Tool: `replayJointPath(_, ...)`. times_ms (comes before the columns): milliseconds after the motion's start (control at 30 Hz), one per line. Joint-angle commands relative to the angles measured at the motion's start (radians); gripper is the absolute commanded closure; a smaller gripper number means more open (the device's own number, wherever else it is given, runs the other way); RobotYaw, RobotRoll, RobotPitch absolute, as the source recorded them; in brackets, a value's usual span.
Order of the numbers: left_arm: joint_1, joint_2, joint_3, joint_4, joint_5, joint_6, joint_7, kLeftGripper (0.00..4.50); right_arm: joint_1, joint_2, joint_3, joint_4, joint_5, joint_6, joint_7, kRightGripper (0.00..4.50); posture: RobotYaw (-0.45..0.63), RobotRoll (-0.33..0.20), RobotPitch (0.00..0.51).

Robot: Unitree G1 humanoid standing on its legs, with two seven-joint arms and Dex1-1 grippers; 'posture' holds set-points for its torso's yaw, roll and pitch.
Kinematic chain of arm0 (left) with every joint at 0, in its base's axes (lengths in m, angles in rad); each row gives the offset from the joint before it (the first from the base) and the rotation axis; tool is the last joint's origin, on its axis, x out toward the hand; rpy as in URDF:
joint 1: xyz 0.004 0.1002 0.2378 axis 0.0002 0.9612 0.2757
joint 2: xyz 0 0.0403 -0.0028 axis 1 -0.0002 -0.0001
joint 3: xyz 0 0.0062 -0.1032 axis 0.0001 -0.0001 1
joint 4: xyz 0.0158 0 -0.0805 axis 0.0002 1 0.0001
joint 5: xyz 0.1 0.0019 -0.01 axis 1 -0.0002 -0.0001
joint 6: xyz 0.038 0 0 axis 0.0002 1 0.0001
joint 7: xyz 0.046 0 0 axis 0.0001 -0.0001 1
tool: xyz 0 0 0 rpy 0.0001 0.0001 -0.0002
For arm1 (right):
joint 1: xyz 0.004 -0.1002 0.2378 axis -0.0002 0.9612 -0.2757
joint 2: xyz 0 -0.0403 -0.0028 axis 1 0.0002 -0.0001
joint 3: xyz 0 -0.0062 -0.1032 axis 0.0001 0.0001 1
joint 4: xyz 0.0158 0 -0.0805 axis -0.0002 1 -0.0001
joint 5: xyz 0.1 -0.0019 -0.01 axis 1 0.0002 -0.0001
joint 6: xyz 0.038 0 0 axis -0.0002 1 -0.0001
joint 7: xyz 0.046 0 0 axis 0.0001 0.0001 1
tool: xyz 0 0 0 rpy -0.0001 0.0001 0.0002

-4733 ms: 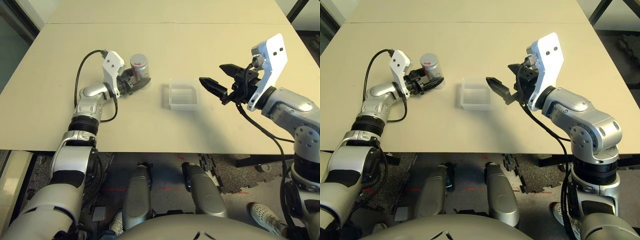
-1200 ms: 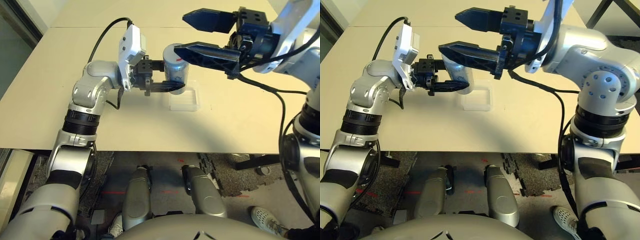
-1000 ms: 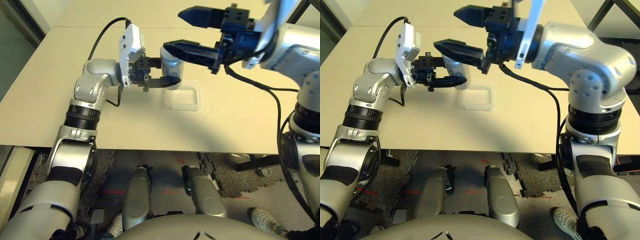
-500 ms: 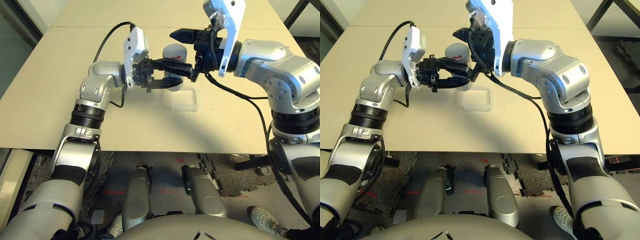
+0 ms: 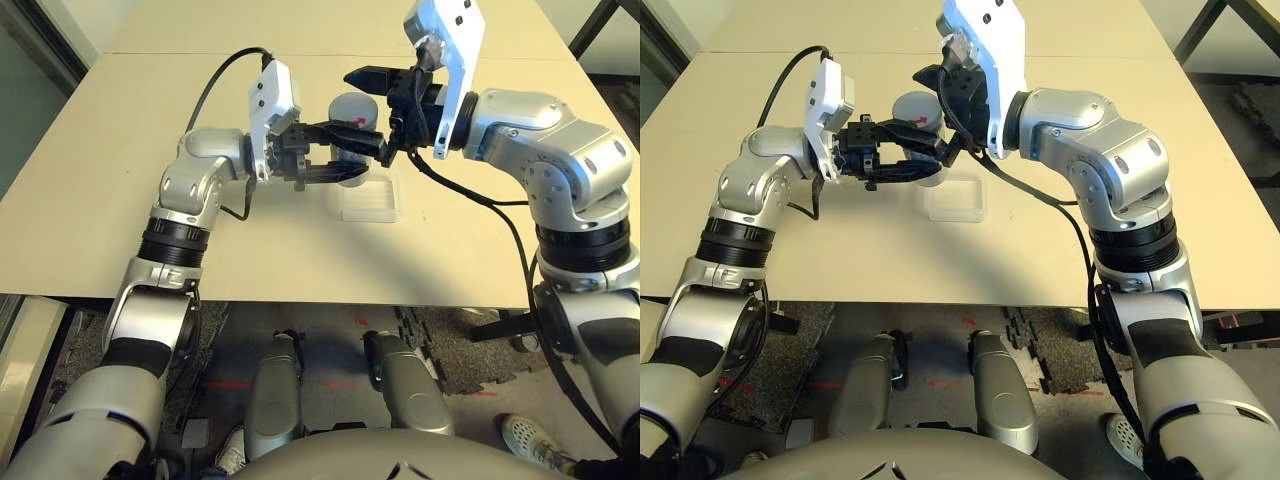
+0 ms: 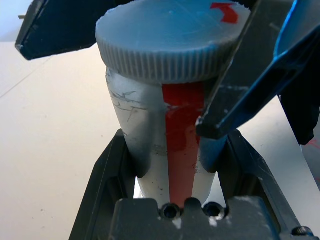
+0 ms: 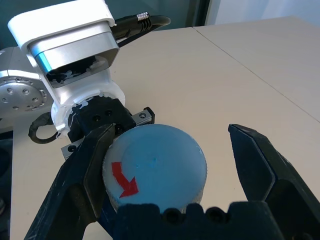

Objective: Pour the medicine from the bottle into the box.

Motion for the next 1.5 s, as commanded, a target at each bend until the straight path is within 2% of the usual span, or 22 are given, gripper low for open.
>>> replayJointPath(33, 0.021, 0.019, 0.017, -0.020, -0.004, -0.003, 0.009, 2.07, 0.042, -0.018, -0.071, -0.026, 0.016, 0.029, -0.023, 0.00, -0.03, 0.000, 0.160)
replayJointPath(433, 0.001, 0.048, 0.047, 0.086, 0.013, -0.068, 0.022, 2.07, 0.148, -0.100, -0.208, -0.168, 0.127, 0.157, -0.051, 0.00, -0.05, 0.000, 0.155)
replayJointPath(700, -0.026, 0.040, 0.042, 0.153, 0.023, -0.110, 0.018, 2.07, 0.141, -0.099, -0.214, -0.228, 0.207, 0.213, -0.054, 0.00, -0.06, 0.000, 0.152)
replayJointPath(800, -0.035, 0.034, 0.037, 0.165, 0.026, -0.119, 0.016, 2.07, 0.104, -0.069, -0.189, -0.205, 0.189, 0.191, -0.082, 0.00, -0.07, 0.000, 0.152)
replayJointPath(933, -0.039, 0.025, 0.027, 0.168, 0.031, -0.121, 0.007, 2.07, 0.053, -0.024, -0.116, -0.140, 0.105, 0.117, -0.107, 0.00, -0.07, 0.000, 0.153)
replayJointPath(1133, -0.049, 0.018, 0.016, 0.174, 0.041, -0.123, -0.001, 2.07, -0.014, 0.041, -0.062, -0.087, 0.071, 0.089, -0.104, 0.00, -0.06, 0.000, 0.158)
replayJointPath(1500, -0.049, 0.020, 0.007, 0.151, 0.049, -0.120, -0.008, 2.07, -0.038, 0.084, -0.019, -0.035, 0.023, 0.059, -0.083, 0.00, -0.05, 0.000, 0.163)
